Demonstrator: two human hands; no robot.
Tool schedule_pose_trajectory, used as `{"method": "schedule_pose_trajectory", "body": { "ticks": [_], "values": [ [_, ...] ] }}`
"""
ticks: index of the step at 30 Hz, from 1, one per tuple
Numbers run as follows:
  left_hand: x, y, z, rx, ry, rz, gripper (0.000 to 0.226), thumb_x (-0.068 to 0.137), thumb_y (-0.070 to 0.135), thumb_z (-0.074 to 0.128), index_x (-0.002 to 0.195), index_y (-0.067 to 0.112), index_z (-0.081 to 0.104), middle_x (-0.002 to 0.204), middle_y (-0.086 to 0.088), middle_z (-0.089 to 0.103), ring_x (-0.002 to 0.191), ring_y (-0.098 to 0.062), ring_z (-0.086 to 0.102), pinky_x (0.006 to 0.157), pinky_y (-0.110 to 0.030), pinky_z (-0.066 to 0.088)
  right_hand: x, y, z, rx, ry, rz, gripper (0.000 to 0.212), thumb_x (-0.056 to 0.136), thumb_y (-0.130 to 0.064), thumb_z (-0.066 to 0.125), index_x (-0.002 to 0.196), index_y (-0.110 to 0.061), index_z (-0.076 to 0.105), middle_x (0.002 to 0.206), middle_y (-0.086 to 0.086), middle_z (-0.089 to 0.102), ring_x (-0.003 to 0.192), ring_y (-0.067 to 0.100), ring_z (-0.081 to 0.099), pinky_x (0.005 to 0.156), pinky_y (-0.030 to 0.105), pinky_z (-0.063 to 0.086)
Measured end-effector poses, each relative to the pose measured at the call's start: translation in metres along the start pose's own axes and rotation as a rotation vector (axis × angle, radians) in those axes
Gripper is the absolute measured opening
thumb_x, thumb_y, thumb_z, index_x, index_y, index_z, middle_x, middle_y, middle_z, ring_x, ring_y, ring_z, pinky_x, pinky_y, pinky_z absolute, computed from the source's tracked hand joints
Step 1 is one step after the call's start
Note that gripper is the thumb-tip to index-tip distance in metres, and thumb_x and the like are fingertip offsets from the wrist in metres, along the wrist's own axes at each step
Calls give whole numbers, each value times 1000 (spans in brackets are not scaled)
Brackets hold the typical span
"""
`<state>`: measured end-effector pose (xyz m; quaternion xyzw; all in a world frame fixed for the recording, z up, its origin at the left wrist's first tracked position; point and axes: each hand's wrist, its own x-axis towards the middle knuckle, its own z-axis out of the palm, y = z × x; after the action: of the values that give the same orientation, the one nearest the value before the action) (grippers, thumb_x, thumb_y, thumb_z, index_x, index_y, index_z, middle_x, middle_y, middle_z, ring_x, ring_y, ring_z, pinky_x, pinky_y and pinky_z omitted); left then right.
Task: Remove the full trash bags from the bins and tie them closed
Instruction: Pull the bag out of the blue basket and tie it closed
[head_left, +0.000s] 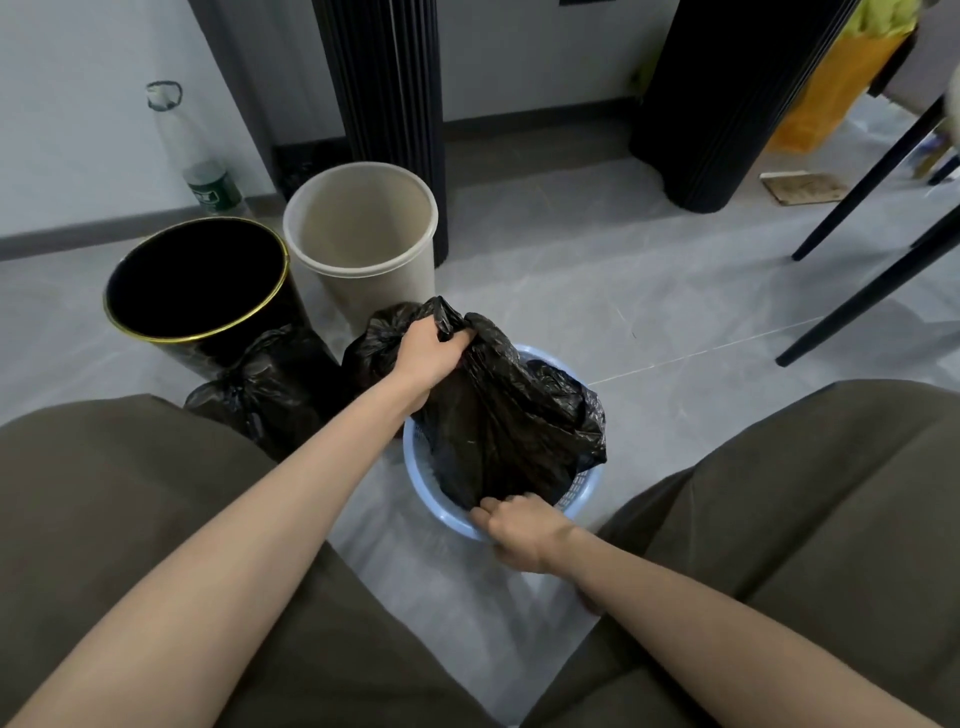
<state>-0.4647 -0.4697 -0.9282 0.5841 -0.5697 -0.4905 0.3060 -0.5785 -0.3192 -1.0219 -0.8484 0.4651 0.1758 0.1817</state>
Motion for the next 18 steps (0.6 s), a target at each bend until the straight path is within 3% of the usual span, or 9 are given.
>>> {"method": "schedule_pose_trajectory", "body": {
  "ticks": [5,8,10,12,13,18],
  "values": [
    [3,12,-5,-192,12,-64,17,88,14,62,75,25,64,90,-6,68,96,-28,65,94,-49,50,-4,4,-2,-156,59,-20,35,92,3,38,126,2,44,118,18,47,86,39,60,59,40,37],
    [6,27,-8,-307,18,-66,15,88,13,62,75,21,63,85,-5,68,90,-25,66,94,-46,51,-5,3,-7,-230,98,-5,28,87,1,50,115,0,54,108,15,52,76,33,60,49,33,30],
    [7,37,-11,-346,27,-41,14,88,13,62,76,20,62,85,-4,67,88,-23,65,93,-43,52,-4,5,-13,-309,64,50,26,63,-12,78,87,-10,69,81,4,61,52,20,57,40,25,20],
    [8,45,-15,-400,40,-19,13,89,11,61,78,19,61,86,-5,66,88,-23,64,91,-41,52,0,12,-17,-313,106,125,34,35,-18,88,64,-14,69,58,-2,57,35,14,50,39,19,13],
    [9,49,-18,-448,46,-11,13,90,9,59,80,18,60,86,-5,66,86,-22,64,90,-40,51,0,15,-21,-303,115,158,36,30,-18,89,60,-14,68,53,-1,56,32,14,49,39,17,14],
    [7,71,-34,-570,57,54,8,92,9,56,89,15,60,89,-4,67,84,-15,66,84,-32,54,-7,20,-36,-258,186,285,35,46,-19,88,74,-11,69,55,3,65,43,16,63,39,18,29]
  ]
}}
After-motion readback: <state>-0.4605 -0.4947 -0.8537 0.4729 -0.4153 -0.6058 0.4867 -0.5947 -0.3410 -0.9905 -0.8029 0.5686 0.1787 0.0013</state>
